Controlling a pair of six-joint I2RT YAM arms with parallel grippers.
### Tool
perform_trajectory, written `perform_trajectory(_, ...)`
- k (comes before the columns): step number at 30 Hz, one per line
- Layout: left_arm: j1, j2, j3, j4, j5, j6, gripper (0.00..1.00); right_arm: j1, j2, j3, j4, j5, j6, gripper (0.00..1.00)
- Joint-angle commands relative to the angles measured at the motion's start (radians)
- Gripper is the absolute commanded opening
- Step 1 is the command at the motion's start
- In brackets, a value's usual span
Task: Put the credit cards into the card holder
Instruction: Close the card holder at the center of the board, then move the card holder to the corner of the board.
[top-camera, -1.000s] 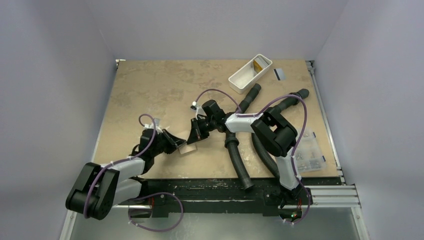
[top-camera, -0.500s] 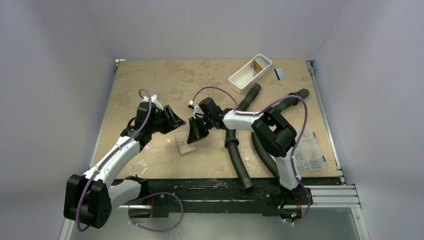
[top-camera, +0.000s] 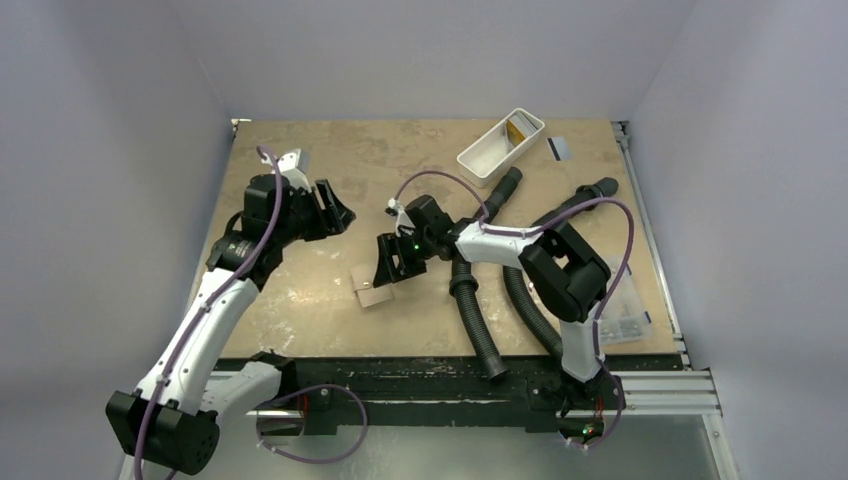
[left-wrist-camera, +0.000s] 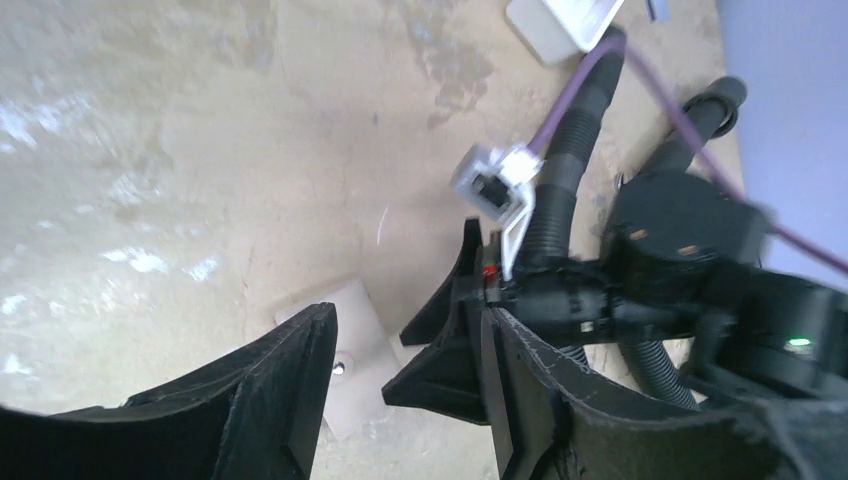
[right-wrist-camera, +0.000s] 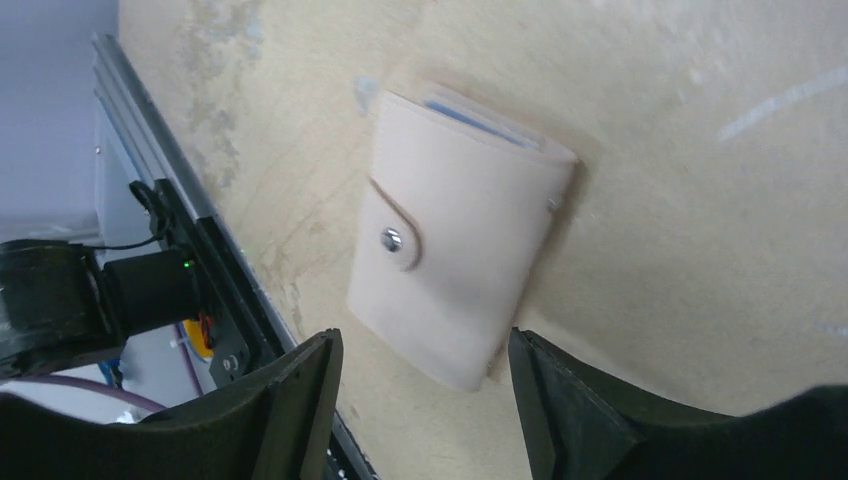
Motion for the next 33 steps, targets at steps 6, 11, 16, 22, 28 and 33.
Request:
perform_trajectory(6, 0.006, -0.093, 0.202, -0.119, -0.096, 0.172, 0.60, 0.030, 0.032, -0.117, 0.256, 0.171, 0.212, 0.69)
perform_trajectory(11, 0.005, -0.120, 0.230, -0.118, -0.064, 0.184, 0.61, 0.088, 0.119, -0.014, 0.193, 0.254, 0.172, 0.59)
perform_trajectory(16, 0.005, -0.144, 0.276, -0.114, -0.046, 0.181, 0.61, 0.189, 0.159, 0.070, 0.180, 0.344, 0.201, 0.32)
perform_trajectory(22, 0.005, -0.169, 0.329, -0.116, -0.043, 0.176, 0.62, 0.299, 0.293, 0.283, 0.146, 0.364, 0.308, 0.13)
perform_trajectory(28, 0.004, -0.192, 0.360, -0.129, -0.033, 0.157, 0.64, 0.384, 0.447, 0.556, 0.085, 0.368, 0.404, 0.11)
perform_trajectory(33, 0.005, -0.210, 0.369, -0.140, -0.031, 0.150, 0.64, 0.399, 0.520, 0.706, 0.084, 0.373, 0.451, 0.11)
